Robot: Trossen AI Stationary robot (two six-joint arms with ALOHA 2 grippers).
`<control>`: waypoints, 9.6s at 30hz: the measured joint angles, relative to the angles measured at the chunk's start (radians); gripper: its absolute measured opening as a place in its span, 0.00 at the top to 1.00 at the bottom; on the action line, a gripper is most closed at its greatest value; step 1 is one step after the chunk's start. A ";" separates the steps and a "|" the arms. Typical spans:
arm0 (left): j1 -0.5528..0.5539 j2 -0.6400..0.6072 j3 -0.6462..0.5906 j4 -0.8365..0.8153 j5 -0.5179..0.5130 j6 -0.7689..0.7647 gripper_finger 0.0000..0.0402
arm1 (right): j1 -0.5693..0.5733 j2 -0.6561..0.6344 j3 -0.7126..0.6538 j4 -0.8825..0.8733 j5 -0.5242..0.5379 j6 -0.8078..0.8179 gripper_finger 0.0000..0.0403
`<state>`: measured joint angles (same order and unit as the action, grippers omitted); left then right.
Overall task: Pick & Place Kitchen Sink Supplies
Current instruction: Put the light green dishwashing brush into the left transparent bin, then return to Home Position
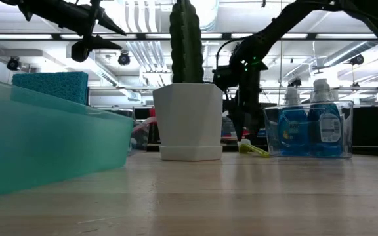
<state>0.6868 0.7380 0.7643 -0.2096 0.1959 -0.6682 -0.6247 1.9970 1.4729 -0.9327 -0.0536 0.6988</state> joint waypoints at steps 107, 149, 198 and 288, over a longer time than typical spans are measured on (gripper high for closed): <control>-0.011 -0.005 0.008 0.104 0.169 0.188 0.56 | 0.309 0.132 0.830 0.574 0.106 0.083 0.88; -0.005 0.001 -0.061 -0.264 -0.164 0.149 0.95 | 0.315 0.103 0.883 0.636 0.026 -0.153 0.53; 0.000 -0.139 -0.062 -0.051 0.255 0.107 0.98 | 0.385 -0.075 0.881 0.265 -0.226 -0.438 0.98; -0.446 -0.730 -0.726 0.159 -0.031 0.309 1.00 | 0.867 -1.764 -1.401 1.091 0.460 -0.473 0.98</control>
<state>0.2412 0.0078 0.0386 -0.0510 0.1654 -0.3588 0.2420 0.2326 0.0715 0.1587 0.4068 0.2254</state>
